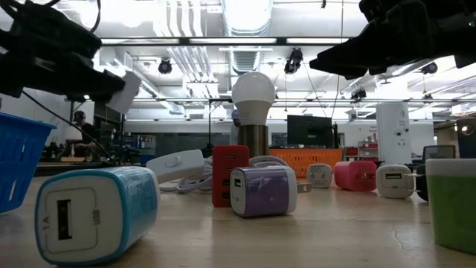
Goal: Pick & Place Office items
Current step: Put the top white timer into the blue bin
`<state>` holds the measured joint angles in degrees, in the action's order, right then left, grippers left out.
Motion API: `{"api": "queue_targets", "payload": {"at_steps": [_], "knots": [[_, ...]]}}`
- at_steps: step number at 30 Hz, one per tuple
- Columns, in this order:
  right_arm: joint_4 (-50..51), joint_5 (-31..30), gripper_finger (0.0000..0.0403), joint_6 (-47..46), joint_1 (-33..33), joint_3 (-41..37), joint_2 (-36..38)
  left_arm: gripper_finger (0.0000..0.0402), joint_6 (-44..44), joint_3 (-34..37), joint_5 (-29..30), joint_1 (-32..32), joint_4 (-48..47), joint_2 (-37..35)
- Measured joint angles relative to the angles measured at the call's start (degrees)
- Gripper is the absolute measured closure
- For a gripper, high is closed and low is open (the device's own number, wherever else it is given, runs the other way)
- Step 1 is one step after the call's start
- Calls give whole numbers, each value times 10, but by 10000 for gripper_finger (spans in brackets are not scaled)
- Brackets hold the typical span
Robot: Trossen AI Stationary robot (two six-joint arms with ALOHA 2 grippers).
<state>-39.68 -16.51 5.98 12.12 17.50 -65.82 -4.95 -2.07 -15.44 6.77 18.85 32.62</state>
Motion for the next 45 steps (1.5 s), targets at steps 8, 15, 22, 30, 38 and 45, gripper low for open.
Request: {"api": "queue_targets", "payload": {"at_steps": [8, 15, 22, 30, 38, 45], "knots": [[0, 0, 175, 0, 0, 0, 0, 270, 12, 0, -37, -104, 2, 0], [0, -2, 175, -5, 0, 0, 0, 270, 59, -1, 2, -232, 9, 1], [0, -2, 175, -11, 0, 0, 0, 270, 99, -27, 103, -355, 0, 38], [0, -2, 175, -11, 0, 0, 0, 270, 135, -88, 146, -422, -9, 165], [4, -10, 175, -12, 0, 0, 0, 270, 164, -188, 120, -426, -62, 335], [5, -16, 175, -15, 0, 0, 0, 270, 149, -320, 118, -444, -204, 439]]}}
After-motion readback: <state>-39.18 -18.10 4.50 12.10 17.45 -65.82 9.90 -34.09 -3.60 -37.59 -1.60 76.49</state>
